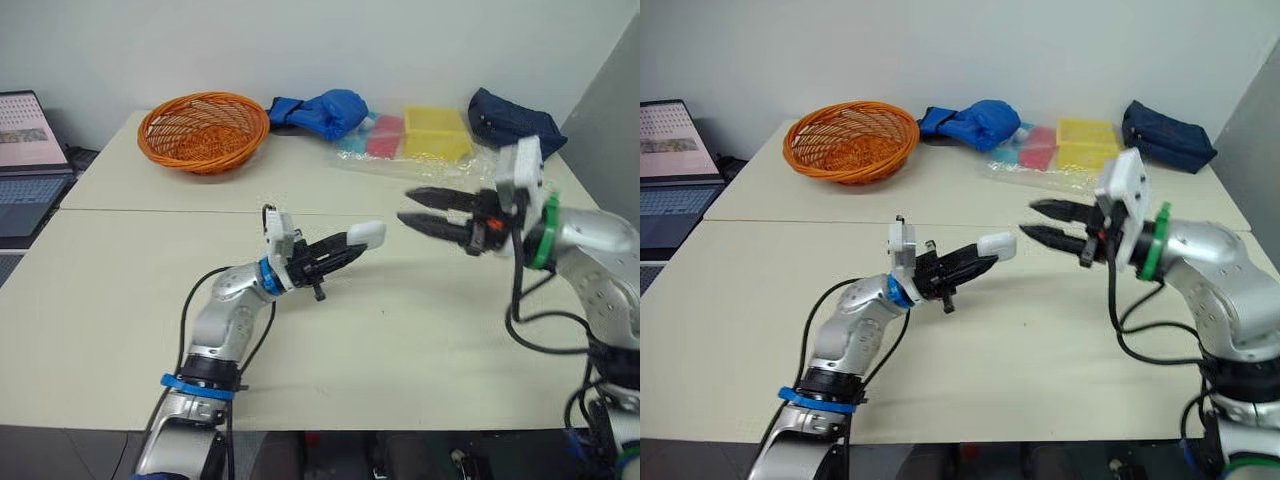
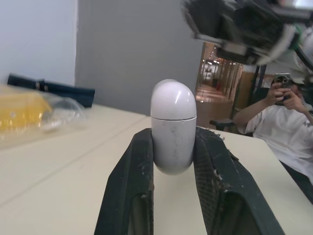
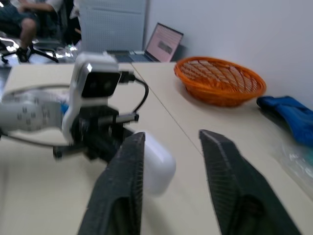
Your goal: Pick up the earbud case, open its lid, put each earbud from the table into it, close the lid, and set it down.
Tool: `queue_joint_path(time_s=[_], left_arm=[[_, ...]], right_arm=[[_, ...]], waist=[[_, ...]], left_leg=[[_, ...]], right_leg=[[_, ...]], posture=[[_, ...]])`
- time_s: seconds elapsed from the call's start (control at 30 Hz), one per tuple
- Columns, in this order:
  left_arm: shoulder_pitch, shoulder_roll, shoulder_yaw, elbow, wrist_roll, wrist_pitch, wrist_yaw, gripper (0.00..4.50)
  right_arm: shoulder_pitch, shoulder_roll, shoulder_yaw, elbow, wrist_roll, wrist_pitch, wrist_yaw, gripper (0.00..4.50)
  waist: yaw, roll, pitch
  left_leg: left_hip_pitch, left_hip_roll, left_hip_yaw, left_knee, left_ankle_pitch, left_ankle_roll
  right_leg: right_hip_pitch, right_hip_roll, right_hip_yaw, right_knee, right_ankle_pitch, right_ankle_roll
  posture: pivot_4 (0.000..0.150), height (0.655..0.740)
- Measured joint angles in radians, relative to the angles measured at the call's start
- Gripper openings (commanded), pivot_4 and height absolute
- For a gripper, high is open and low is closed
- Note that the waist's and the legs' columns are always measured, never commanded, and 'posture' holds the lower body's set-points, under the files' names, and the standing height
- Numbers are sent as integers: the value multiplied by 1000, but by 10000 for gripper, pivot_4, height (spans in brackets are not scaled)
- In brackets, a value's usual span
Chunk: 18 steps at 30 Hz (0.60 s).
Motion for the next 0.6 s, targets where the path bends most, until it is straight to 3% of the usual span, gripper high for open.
queue_joint_path(time_s=[0.17,0.33,0.43,0.6], left_arm=[[-49,47,19,-33,-152,435,131,7592],[-122,62,127,16,-306,879,327,7592],[-133,1,210,74,-324,989,467,7592],[-132,37,168,84,-256,1057,541,7592]], right_arm=[[159,-18,12,-2,-84,-189,73,44657],[270,-18,73,58,-142,-336,151,44657],[278,-16,102,95,-171,-390,171,44657],[274,23,137,189,-238,-435,140,44657]], waist=[[-3,0,1],[-6,0,1],[-5,-1,1],[-5,0,1]], left_leg=[[3,0,-1,2,0,0],[9,0,1,1,0,0],[9,0,1,1,0,0],[10,0,1,0,0,0]], right_leg=[[1,1,-1,4,0,0],[2,1,2,8,0,0],[3,1,3,8,0,0],[3,1,3,8,0,-1]], posture=[[1500,7400],[1500,7400],[1500,7400],[1500,7400]])
